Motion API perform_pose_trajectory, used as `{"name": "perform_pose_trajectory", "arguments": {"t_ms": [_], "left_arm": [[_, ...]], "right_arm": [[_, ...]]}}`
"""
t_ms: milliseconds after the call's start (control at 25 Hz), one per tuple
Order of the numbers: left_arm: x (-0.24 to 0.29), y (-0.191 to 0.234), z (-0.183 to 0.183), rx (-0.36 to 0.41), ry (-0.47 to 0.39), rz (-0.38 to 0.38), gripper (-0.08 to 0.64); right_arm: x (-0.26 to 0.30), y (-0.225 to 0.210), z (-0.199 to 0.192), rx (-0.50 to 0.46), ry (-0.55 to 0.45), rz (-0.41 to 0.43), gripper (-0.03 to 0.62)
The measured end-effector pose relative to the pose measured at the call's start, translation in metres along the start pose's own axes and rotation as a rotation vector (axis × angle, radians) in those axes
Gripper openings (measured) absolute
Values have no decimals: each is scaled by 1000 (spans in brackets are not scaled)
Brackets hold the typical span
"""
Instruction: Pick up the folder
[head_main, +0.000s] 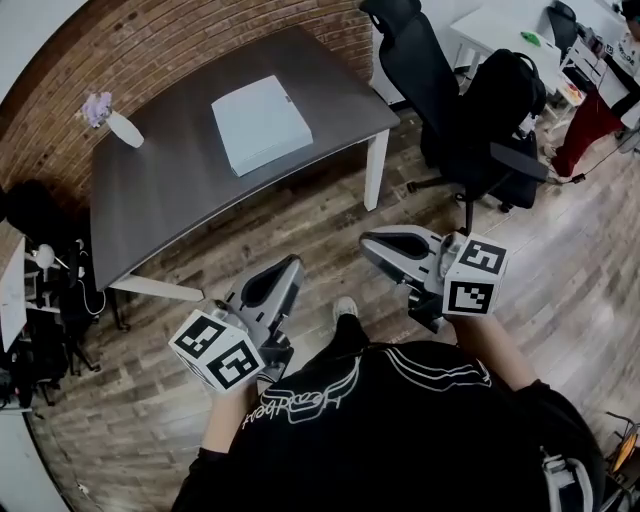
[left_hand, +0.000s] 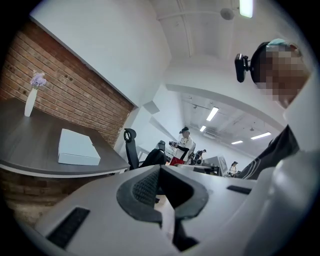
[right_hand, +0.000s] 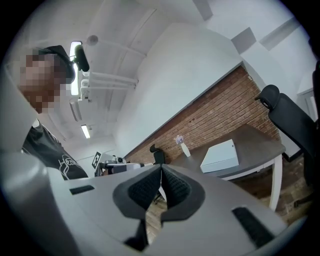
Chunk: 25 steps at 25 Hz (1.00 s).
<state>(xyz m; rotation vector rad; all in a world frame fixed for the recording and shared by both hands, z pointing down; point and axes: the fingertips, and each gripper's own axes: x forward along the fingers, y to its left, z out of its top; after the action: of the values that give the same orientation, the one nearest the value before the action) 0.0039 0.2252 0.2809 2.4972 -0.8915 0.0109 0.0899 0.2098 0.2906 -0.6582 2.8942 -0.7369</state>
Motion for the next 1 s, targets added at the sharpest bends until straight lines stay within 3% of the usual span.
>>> {"name": "perform_pose_trajectory", "arguments": {"t_ms": [440, 560, 800, 1000], "left_arm": [[43, 146, 69, -54, -21, 27, 6], [44, 183, 82, -57, -28, 71, 6], [48, 255, 89, -148, -63, 202, 8], [60, 290, 81, -186, -54, 256, 20]], "right_arm": [[100, -108, 67, -13, 12, -42, -2], [116, -134, 75, 9, 4, -58, -2], [136, -189, 75, 61, 42, -71, 0], [149, -233, 72, 78, 65, -65, 2]]}}
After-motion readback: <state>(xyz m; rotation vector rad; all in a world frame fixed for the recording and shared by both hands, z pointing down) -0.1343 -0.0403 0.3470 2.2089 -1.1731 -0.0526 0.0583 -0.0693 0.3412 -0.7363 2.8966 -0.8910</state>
